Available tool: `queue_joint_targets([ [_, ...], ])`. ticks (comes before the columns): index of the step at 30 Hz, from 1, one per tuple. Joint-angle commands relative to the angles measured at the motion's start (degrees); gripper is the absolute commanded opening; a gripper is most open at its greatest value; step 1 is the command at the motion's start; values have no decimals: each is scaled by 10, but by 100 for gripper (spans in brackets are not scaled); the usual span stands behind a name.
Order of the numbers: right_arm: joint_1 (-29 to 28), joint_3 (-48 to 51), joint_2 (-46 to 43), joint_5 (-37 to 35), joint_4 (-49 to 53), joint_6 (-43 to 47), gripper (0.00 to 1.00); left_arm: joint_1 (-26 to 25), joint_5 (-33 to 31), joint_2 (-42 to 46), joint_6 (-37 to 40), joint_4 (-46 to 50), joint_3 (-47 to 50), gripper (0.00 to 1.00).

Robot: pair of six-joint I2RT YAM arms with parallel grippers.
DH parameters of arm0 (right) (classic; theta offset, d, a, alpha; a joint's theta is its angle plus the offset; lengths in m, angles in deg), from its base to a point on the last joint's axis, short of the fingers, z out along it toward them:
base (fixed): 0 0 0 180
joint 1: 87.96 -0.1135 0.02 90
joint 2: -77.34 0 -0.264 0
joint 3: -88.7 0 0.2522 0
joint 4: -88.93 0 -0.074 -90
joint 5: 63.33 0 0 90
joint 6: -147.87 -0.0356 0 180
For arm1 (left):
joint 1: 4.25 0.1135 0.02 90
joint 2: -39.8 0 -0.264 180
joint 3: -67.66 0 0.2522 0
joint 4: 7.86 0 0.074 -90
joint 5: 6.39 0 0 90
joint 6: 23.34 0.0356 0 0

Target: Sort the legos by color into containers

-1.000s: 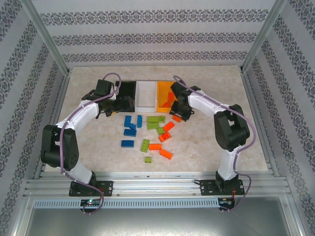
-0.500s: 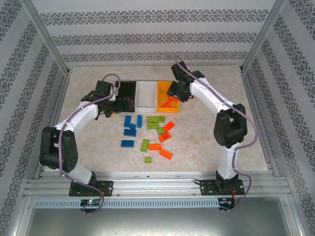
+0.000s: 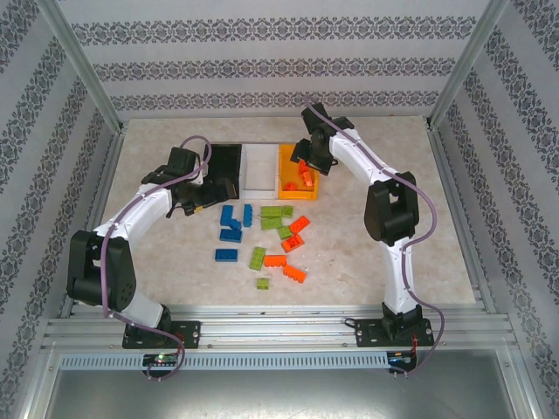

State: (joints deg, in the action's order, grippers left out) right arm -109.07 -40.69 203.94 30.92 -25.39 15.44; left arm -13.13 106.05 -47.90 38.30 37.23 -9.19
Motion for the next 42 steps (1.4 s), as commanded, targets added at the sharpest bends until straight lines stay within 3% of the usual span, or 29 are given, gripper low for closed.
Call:
queue_joint_targets([
  [1,7,21,-43,11,17,22,82,0,1,10,-11,7,8,100],
  [6,6,87,-105,39,-3,70,84,-10,14,-12,-18,-20,-2,100],
  [13,-16,255,-216,92,-24,125,82,-34,25,-61,-18,-37,-38,100],
  [18,-72,336,-239,93,8,150,83,-47,29,-77,-27,-58,-34,100],
  [24,-143,374,-217,74,9,135,83,-50,28,-73,-27,-53,-35,100],
  [29,-181,359,-172,55,20,175,83,-51,16,-50,-21,-44,-25,100],
  [42,-197,335,-108,3,29,203,80,-50,2,-17,-15,-22,-4,100],
])
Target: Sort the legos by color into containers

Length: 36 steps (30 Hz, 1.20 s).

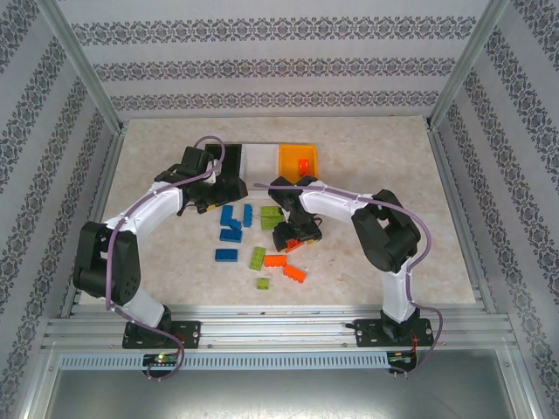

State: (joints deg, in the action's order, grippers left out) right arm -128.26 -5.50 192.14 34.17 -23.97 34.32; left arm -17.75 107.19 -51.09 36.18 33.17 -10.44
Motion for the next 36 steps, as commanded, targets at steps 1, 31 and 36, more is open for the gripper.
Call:
queue_joint_targets([
  [1,-7,-20,15,-34,15,15,80,-4,-9,17,5,19,9,100],
  [31,51,61,-59,-87,9,-19,62,-4,0,0,-10,-1,5,100],
  [36,86,69,-109,-81,18,-27,62,-4,2,-2,-10,-3,0,100],
])
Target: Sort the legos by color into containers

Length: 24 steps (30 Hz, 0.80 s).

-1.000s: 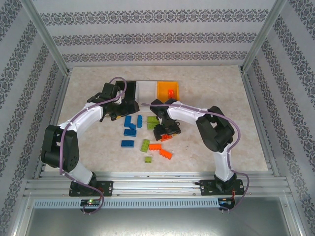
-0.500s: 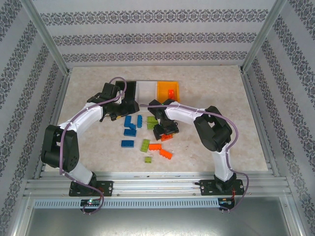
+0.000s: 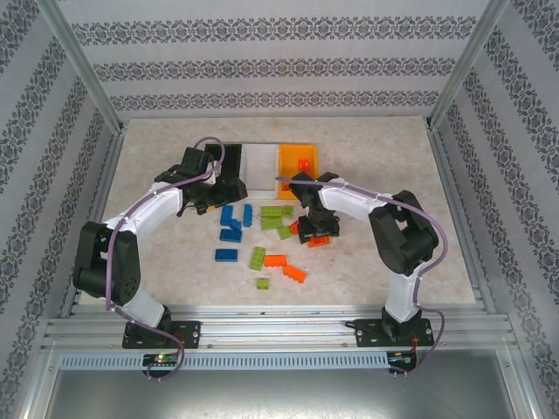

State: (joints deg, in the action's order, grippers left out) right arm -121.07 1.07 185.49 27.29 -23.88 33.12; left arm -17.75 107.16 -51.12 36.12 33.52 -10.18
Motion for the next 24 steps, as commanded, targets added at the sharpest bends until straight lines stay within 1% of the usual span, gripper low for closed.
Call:
queue_joint_targets([
  [1,23,0,-53,-6,19,-17,62,-4,3,-3,-9,-6,-5,100],
  [6,62,-39,-83,32,27,-34,62,-4,7,-9,-5,-6,-14,100],
  [11,87,-119,-76,64,32,-48,62,-4,6,-10,9,1,-22,100],
  [17,101,-242,-19,108,35,-69,61,0,-7,-7,39,21,-39,100],
  [24,102,-373,77,150,46,-97,61,33,-7,15,53,28,-28,100],
])
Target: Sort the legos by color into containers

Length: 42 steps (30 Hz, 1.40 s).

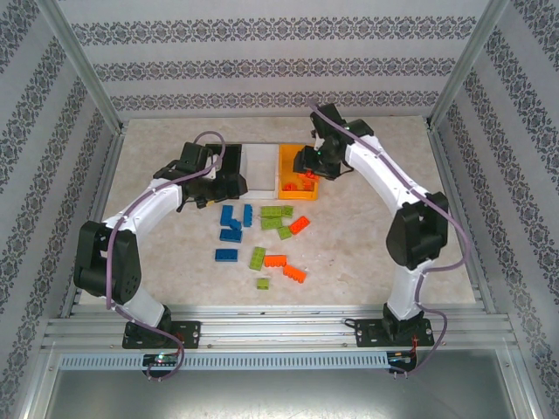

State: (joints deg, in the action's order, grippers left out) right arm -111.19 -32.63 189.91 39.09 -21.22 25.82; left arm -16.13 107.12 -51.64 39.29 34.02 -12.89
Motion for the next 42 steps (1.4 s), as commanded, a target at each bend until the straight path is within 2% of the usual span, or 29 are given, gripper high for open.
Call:
queue_joint_targets([
  [1,4,-52,47,39,20,-28,61,25,-6,26,23,23,5,100],
  [8,1,-141,123,71,23,-60,61,69,5,50,35,29,30,100],
  [14,8,-184,169,69,26,-74,60,99,12,66,48,39,39,100],
  [24,27,-192,204,64,29,-78,64,101,5,81,86,68,49,99],
  [28,31,-192,207,64,34,-69,69,77,11,75,97,78,54,96],
  [32,32,-189,195,54,38,-59,71,25,0,54,100,84,44,94],
  [37,33,-169,171,48,39,-43,74,-37,-8,11,82,74,14,92],
  [42,37,-125,133,42,34,-30,76,-66,-11,-26,57,51,4,89],
])
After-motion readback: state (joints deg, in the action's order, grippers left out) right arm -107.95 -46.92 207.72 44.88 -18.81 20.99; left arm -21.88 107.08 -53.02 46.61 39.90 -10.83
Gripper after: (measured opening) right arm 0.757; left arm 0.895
